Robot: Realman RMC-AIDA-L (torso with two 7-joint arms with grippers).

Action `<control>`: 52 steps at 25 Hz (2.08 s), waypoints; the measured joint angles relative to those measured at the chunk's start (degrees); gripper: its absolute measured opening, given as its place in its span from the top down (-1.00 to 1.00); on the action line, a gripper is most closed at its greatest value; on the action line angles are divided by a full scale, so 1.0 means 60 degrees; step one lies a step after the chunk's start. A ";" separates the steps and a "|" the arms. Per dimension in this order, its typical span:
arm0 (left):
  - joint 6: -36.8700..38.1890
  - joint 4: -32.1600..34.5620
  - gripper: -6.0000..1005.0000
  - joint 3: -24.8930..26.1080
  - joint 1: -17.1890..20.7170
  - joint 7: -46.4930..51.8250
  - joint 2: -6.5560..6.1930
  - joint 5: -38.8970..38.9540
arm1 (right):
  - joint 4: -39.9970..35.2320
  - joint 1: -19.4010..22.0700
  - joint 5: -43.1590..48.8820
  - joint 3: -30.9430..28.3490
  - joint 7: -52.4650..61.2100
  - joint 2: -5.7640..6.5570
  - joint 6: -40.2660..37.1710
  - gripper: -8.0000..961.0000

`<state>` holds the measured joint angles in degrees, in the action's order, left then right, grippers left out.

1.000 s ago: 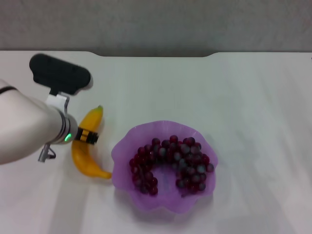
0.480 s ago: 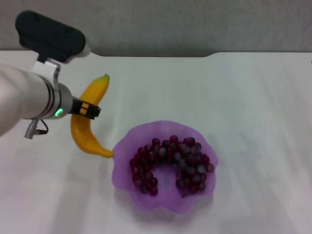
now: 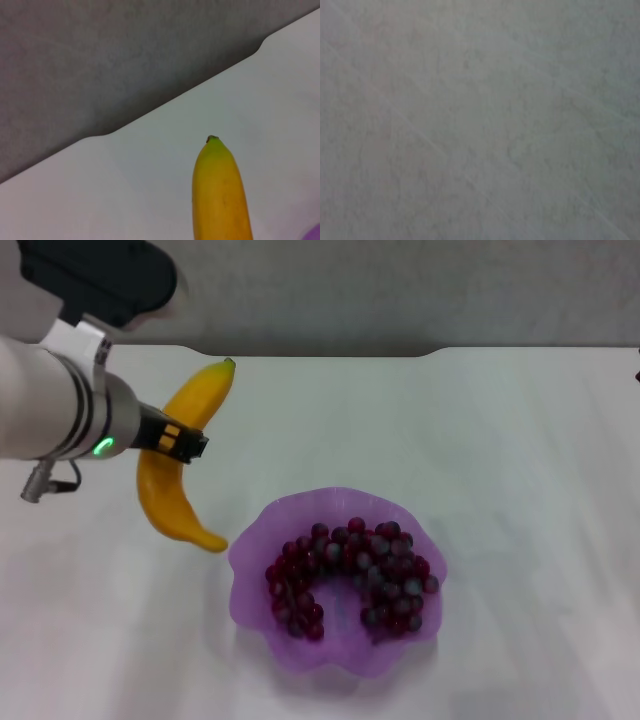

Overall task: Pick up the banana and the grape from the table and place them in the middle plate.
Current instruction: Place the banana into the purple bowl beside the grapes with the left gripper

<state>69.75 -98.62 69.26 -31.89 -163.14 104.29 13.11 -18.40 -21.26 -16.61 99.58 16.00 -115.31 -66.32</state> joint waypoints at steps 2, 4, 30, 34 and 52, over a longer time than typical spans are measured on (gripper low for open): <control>0.0259 -0.0313 0.00 -0.0113 0.0204 -0.0006 -0.0054 0.0053 | 0.0034 -0.0011 -0.0001 0.0000 0.0000 0.0000 0.0002 -0.88; 0.0356 -0.0412 0.00 -0.0253 0.0427 -0.0008 -0.0056 0.0074 | 0.0041 -0.0015 0.0000 0.0000 0.0000 0.0000 0.0000 -0.88; 0.0312 0.0045 0.01 -0.3290 0.0033 0.0018 0.0534 0.0081 | 0.0049 -0.0115 0.0001 0.0027 0.0000 -0.0018 -0.0002 -0.88; 0.0356 0.0189 0.01 -0.3564 -0.0280 0.0021 0.0553 0.0175 | 0.0049 -0.0118 0.0000 0.0084 0.0000 -0.0016 0.0003 -0.88; -0.0075 0.0004 0.01 -0.3935 -0.0253 0.0021 0.1227 -0.1616 | 0.0051 -0.0134 0.0000 0.0211 0.0142 -0.0001 -0.0047 -0.88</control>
<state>69.30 -98.59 45.65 -33.41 -163.01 111.64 3.41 -18.09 -22.06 -16.61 100.85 16.85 -115.31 -66.61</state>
